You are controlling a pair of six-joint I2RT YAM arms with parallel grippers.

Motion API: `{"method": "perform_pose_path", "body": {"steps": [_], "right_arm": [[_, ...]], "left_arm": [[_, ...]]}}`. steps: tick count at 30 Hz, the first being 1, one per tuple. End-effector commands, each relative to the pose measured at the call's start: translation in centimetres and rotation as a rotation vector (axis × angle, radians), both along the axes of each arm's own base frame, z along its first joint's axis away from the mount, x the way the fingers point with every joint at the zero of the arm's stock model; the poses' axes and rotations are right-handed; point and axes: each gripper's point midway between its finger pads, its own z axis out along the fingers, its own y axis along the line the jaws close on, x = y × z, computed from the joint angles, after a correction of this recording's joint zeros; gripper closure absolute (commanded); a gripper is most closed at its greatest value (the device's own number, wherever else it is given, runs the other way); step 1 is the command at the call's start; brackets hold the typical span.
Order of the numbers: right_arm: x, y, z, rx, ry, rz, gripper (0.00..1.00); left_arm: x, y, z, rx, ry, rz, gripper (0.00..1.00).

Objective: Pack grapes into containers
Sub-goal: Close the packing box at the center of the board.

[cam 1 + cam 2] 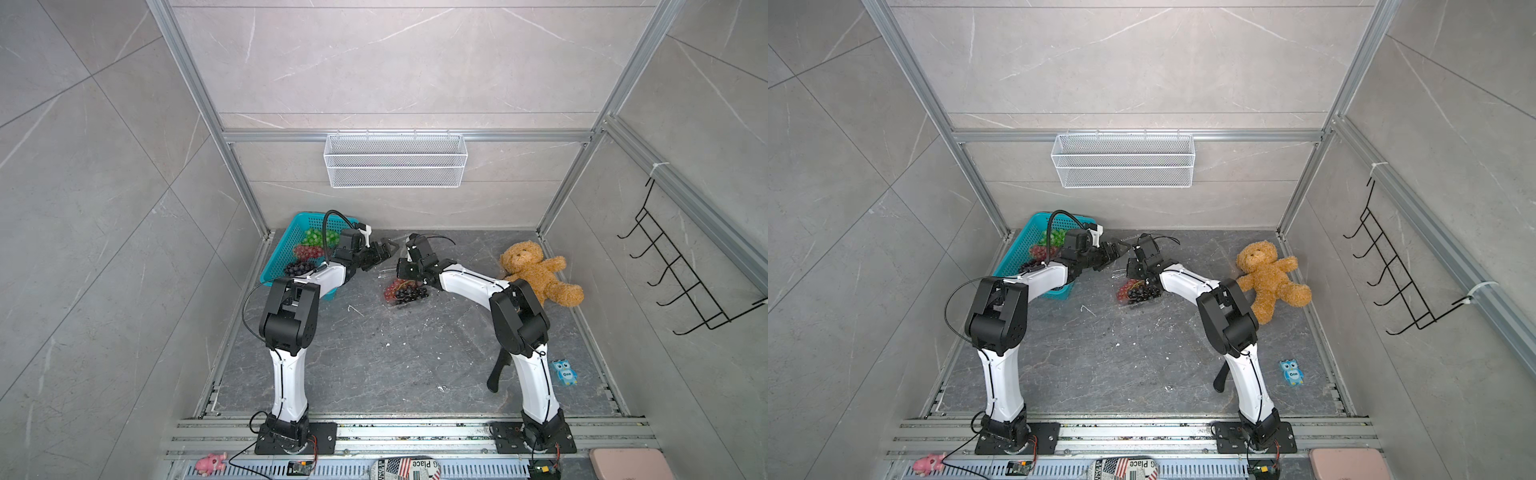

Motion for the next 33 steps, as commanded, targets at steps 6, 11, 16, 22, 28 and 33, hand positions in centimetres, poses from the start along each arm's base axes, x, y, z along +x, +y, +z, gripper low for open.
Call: {"method": "perform_pose_path", "body": {"steps": [6, 11, 16, 22, 28, 33], "right_arm": [[1.1, 1.4, -0.6, 0.034, -0.004, -0.02, 0.86], [1.4, 1.7, -0.8, 0.053, 0.001, -0.024, 0.87], [1.5, 2.0, -1.0, 0.079, 0.005, -0.034, 0.88], [1.7, 2.3, -0.6, 0.11, -0.004, -0.041, 0.88], [1.9, 2.1, 0.3, 0.134, -0.016, -0.047, 0.88], [2.6, 1.0, 0.6, 0.179, -0.011, -0.066, 0.88]], "left_arm": [[-0.6, -0.6, 5.6, -0.093, -0.1, -0.029, 0.0], [-0.7, -0.5, 5.8, -0.107, -0.098, -0.024, 0.0], [-0.8, -0.6, 5.7, -0.125, -0.092, -0.022, 0.0], [-0.9, -0.7, 5.8, -0.131, -0.09, -0.025, 0.0], [-0.6, -0.8, 6.2, -0.131, -0.095, -0.032, 0.0], [0.0, -1.2, 7.2, -0.146, -0.111, -0.037, 0.0]]}}
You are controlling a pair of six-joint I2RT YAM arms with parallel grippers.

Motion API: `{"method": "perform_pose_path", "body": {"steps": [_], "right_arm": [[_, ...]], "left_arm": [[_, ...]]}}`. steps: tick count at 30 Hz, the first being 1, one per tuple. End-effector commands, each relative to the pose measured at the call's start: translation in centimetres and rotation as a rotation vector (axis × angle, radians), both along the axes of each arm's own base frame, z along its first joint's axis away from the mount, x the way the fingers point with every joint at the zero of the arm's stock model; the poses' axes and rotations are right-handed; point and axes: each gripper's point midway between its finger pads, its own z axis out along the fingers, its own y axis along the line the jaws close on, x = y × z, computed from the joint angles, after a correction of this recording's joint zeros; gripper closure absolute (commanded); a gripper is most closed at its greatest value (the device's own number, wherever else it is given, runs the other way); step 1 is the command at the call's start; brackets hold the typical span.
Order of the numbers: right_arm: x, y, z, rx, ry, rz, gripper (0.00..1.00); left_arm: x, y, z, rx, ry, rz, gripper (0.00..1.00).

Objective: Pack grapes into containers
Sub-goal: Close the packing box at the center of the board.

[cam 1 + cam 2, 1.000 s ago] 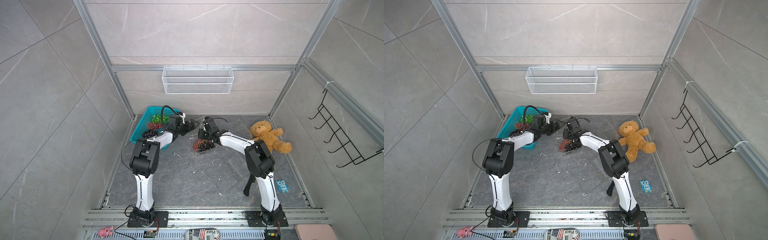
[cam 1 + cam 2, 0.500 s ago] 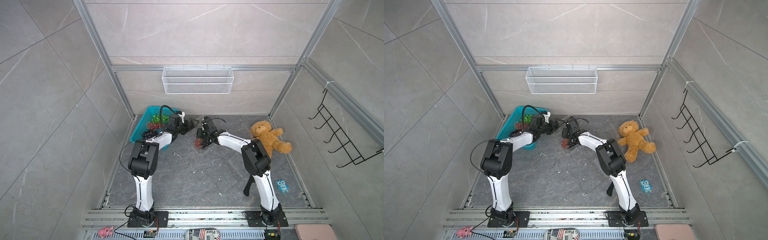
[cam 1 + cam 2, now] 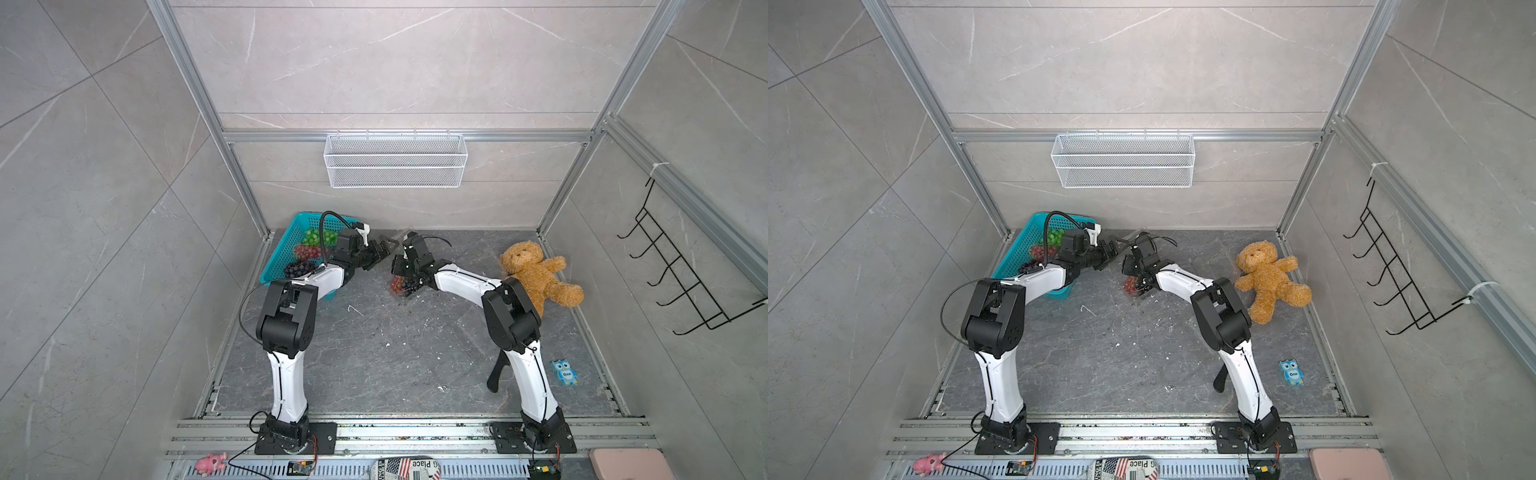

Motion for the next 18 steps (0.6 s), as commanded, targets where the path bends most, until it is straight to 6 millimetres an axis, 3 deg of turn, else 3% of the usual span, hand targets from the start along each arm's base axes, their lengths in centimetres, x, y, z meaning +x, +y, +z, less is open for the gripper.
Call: {"method": "perform_pose_path", "body": {"steps": [1, 18], "right_arm": [[0.9, -0.8, 0.8, 0.062, -0.008, -0.02, 0.88], [2.2, -2.2, 2.0, 0.145, -0.027, -0.004, 0.88]], "left_arm": [[0.5, -0.9, 5.2, -0.059, -0.104, -0.035, 0.0], [2.5, -2.8, 4.8, -0.105, -0.084, -0.103, 0.0]]}}
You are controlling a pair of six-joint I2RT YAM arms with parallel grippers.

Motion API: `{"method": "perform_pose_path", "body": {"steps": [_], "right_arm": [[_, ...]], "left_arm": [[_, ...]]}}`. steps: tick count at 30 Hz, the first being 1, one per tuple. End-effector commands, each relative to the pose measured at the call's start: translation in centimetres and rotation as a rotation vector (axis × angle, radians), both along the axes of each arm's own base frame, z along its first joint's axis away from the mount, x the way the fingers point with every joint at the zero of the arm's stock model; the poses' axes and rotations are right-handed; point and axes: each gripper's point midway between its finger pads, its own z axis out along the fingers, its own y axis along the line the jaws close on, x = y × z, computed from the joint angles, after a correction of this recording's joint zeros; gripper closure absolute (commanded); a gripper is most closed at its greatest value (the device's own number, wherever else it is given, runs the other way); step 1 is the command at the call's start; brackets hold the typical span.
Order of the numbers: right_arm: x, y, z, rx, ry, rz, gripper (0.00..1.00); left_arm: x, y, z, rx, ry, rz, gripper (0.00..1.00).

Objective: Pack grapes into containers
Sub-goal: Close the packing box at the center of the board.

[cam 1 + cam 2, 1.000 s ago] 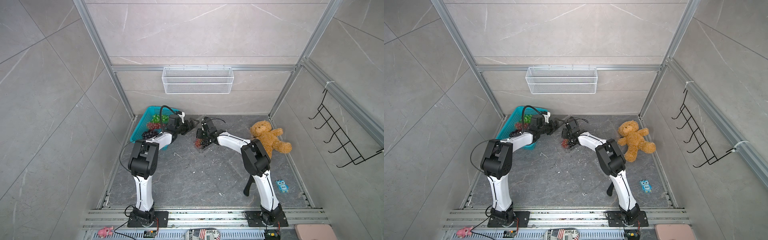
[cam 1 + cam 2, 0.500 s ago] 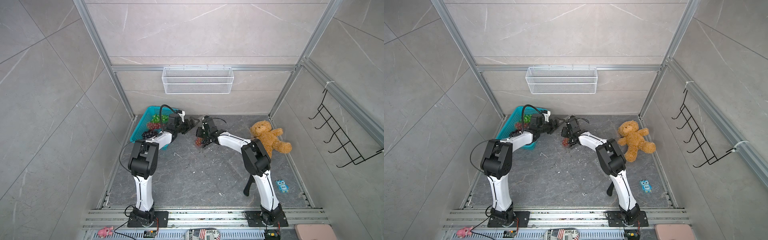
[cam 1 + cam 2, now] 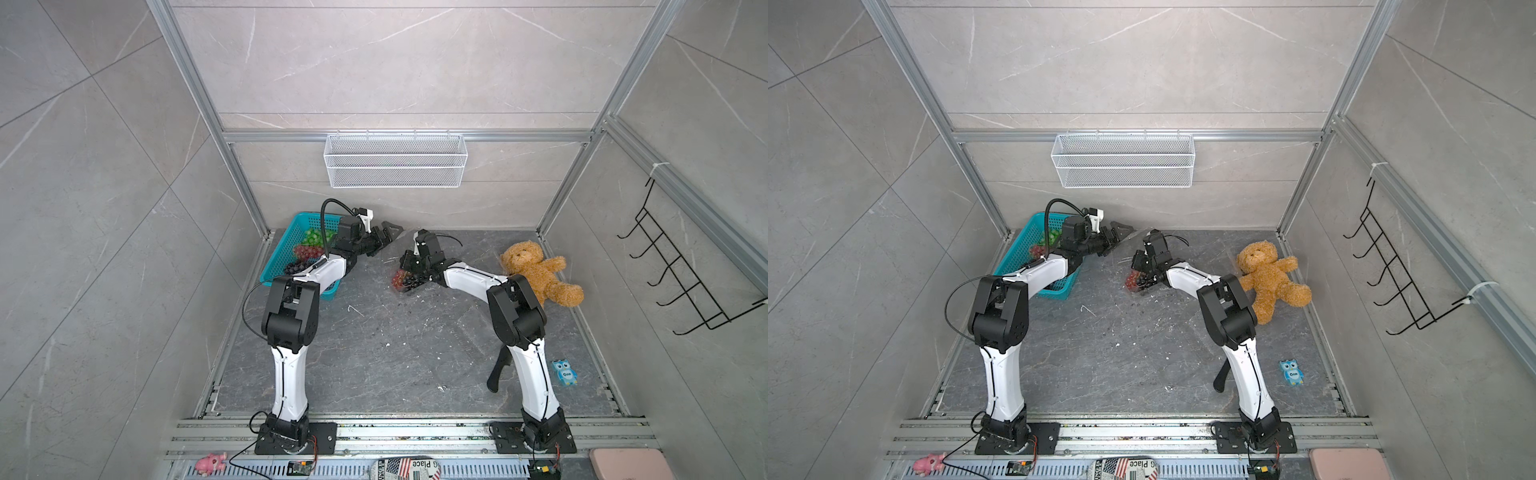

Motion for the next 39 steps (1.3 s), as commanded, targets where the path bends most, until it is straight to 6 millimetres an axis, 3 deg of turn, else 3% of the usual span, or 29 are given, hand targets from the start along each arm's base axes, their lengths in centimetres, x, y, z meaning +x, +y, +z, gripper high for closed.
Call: {"method": "perform_pose_path", "body": {"steps": [1, 22, 28, 39], "right_arm": [[0.5, 0.1, 2.1, 0.049, -0.038, 0.008, 0.88], [2.6, -0.8, 2.9, 0.106, -0.058, -0.007, 0.88], [3.0, -0.6, 2.7, 0.122, -0.051, -0.013, 0.88], [3.0, -1.0, 1.2, 0.132, -0.033, -0.032, 0.88]], "left_arm": [[0.0, -1.1, 1.3, -0.047, -0.014, -0.055, 0.0], [0.1, -3.2, -0.2, -0.124, 0.047, -0.094, 0.0], [-0.4, -4.1, -0.1, -0.135, 0.049, -0.106, 0.0], [-0.4, -4.0, 0.2, -0.138, 0.043, -0.096, 0.0]]}}
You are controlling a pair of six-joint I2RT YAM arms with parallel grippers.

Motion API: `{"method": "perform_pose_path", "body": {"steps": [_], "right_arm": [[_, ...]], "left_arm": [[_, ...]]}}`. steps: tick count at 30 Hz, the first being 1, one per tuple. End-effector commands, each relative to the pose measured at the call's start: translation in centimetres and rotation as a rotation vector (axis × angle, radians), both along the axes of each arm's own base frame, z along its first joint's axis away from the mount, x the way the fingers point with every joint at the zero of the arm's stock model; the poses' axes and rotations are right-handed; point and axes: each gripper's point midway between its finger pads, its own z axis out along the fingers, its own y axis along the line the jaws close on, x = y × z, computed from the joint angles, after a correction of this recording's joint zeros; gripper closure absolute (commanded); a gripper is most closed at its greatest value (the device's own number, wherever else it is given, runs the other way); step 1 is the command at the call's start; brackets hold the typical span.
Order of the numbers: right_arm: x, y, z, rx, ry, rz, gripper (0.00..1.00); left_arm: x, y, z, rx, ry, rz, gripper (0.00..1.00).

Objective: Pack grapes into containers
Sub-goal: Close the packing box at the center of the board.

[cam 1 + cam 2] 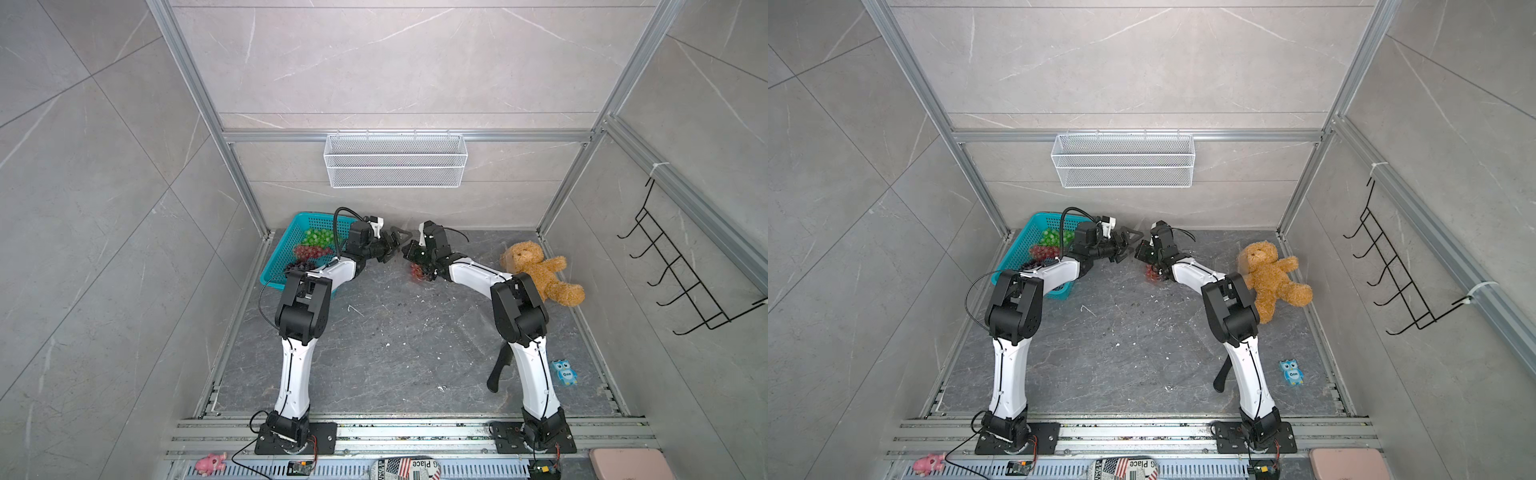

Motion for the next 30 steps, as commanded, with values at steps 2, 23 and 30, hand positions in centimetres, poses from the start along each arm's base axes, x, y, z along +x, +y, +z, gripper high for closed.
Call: {"method": "perform_pose_path", "body": {"steps": [2, 23, 30], "right_arm": [[0.5, -0.3, -1.6, 0.024, 0.015, -0.01, 0.89], [2.5, -3.1, -2.4, 0.065, 0.045, -0.041, 0.88], [2.6, -2.6, -3.2, 0.086, 0.056, -0.025, 0.88]], "left_arm": [[0.1, -0.7, 3.0, -0.048, -0.073, -0.018, 0.0], [1.2, -1.1, 2.7, -0.035, -0.077, -0.019, 0.0], [1.8, -1.3, 2.2, -0.045, -0.065, -0.019, 0.0]]}}
